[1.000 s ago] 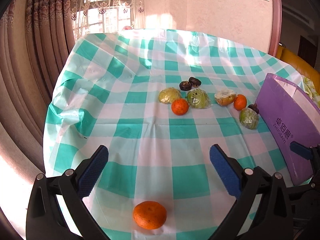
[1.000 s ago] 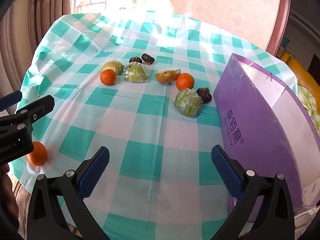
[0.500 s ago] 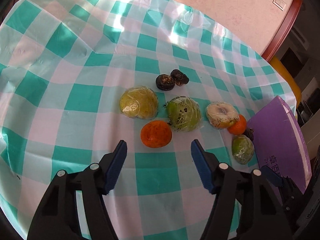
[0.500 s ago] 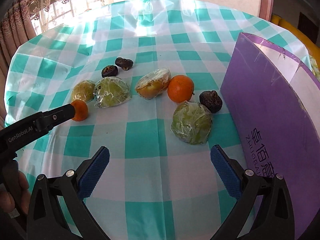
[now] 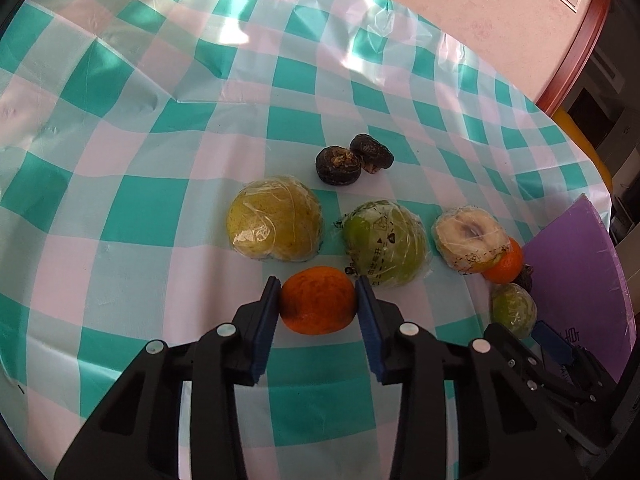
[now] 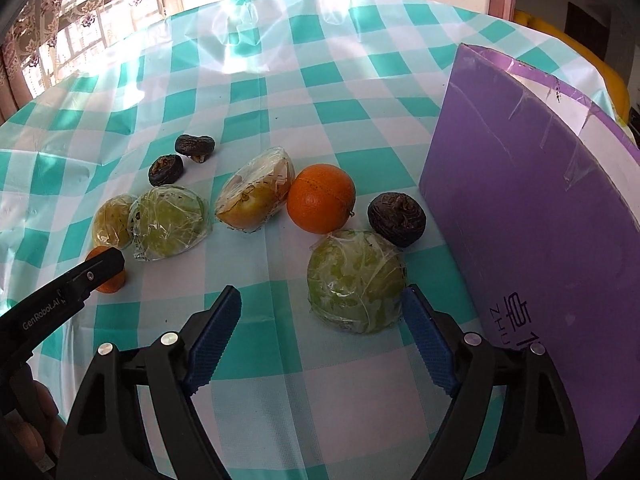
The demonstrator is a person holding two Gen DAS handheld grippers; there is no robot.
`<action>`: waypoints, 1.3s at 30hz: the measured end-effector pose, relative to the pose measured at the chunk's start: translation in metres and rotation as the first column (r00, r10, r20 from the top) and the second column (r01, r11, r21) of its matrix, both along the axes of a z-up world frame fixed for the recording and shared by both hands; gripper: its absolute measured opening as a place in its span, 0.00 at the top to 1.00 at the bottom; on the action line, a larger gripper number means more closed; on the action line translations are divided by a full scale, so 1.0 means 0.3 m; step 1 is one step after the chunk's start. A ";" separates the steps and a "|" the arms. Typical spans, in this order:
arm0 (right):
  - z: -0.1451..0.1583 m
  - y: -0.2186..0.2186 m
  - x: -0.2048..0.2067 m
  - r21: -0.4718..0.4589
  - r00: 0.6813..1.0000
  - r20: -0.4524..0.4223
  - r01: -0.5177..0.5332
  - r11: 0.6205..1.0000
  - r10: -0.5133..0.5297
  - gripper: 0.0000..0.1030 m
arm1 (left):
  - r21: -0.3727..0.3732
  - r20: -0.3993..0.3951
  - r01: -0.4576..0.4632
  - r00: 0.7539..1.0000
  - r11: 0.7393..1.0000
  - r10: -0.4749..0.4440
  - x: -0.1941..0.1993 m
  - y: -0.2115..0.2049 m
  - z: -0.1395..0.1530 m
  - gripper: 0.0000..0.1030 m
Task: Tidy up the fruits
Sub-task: 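Grasp the plastic-wrapped green cabbage with the right gripper while the left holds the orange, then lift the wrapped cabbage and the orange and carry both over the purple box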
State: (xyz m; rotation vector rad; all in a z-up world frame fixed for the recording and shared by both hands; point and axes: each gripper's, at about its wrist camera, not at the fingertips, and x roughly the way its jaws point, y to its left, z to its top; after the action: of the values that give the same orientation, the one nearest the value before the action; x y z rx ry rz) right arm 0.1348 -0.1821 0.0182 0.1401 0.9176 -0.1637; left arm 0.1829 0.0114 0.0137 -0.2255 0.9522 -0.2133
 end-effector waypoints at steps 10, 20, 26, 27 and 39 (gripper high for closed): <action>-0.006 -0.035 0.003 -0.034 0.998 0.046 0.033 0.999 -0.032 0.47 | -0.016 0.083 -0.028 0.996 0.999 0.029 -0.029 0.013 0.045 0.64; 0.132 0.040 -0.145 -0.118 0.945 0.325 0.000 0.993 0.038 0.59 | -0.110 0.354 -0.020 0.933 0.994 0.058 -0.109 0.006 0.196 0.65; 0.233 0.020 -0.250 -0.142 0.888 0.459 0.036 0.989 0.033 0.97 | -0.107 0.481 -0.013 0.874 0.994 0.063 -0.162 -0.072 0.292 0.65; 0.230 0.011 -0.246 -0.135 0.895 0.445 0.035 0.990 0.029 0.97 | -0.108 0.484 -0.009 0.873 0.994 0.060 -0.166 -0.091 0.296 0.65; 0.087 0.019 -0.186 -0.111 0.976 0.205 -0.047 0.993 0.069 0.13 | -0.106 0.452 -0.010 0.890 0.994 0.057 -0.173 -0.128 0.254 0.65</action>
State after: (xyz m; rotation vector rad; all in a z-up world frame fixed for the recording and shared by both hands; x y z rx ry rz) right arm 0.0790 -0.1764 0.0442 0.0313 0.7008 -0.1398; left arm 0.1310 -0.0269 0.0898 -0.2702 0.4700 -0.2693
